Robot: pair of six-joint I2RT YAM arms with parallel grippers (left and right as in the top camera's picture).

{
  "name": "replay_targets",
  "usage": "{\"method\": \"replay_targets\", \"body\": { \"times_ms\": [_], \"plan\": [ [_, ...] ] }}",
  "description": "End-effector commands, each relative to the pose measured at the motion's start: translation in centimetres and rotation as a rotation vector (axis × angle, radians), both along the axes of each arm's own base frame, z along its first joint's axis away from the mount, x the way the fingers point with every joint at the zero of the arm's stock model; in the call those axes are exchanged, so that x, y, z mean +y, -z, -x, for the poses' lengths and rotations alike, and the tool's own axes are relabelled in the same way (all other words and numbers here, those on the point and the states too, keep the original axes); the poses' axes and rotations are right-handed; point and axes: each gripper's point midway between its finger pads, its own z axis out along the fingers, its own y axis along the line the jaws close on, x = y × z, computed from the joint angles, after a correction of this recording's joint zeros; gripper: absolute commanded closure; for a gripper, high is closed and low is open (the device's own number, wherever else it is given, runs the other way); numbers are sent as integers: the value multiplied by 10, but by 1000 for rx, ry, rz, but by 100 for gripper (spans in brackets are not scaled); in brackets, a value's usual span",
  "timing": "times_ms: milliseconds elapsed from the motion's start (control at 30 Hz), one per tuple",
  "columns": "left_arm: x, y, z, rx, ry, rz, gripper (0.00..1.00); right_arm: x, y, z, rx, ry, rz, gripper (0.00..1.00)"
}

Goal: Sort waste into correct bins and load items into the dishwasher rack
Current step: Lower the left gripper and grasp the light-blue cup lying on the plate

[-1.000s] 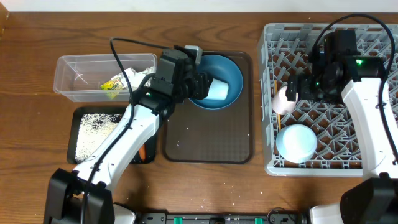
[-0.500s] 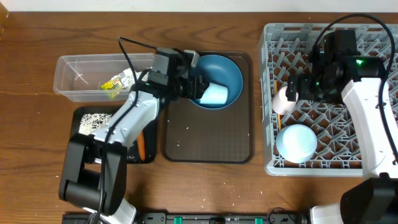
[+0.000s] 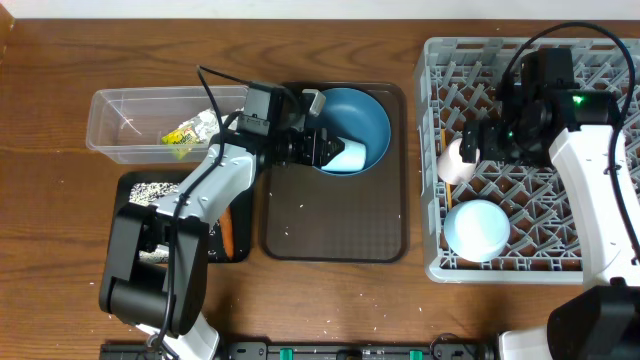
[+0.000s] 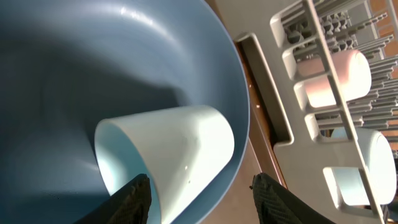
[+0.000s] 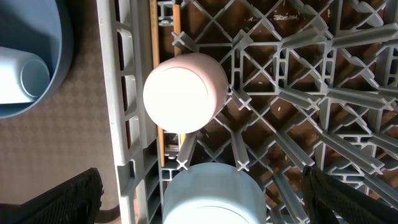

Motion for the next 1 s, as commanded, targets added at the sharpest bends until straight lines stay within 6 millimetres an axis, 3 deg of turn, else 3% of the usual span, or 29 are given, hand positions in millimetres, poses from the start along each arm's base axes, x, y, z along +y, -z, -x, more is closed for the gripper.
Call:
{"method": "replay_targets", "body": {
  "times_ms": [0,400,700,967],
  "plan": [
    [0,7,5,24,17,-7,45,-3,-4,-3,-11,6,3,1],
    [5,18,11,54,4,-37,51,-3,-4,-3,-11,6,3,1],
    [8,31,22,89,5,-48,51,-3,-4,-3,-11,6,3,1],
    [8,31,22,85,4,-46,51,-3,-4,-3,-11,6,3,1]
  ]
}}
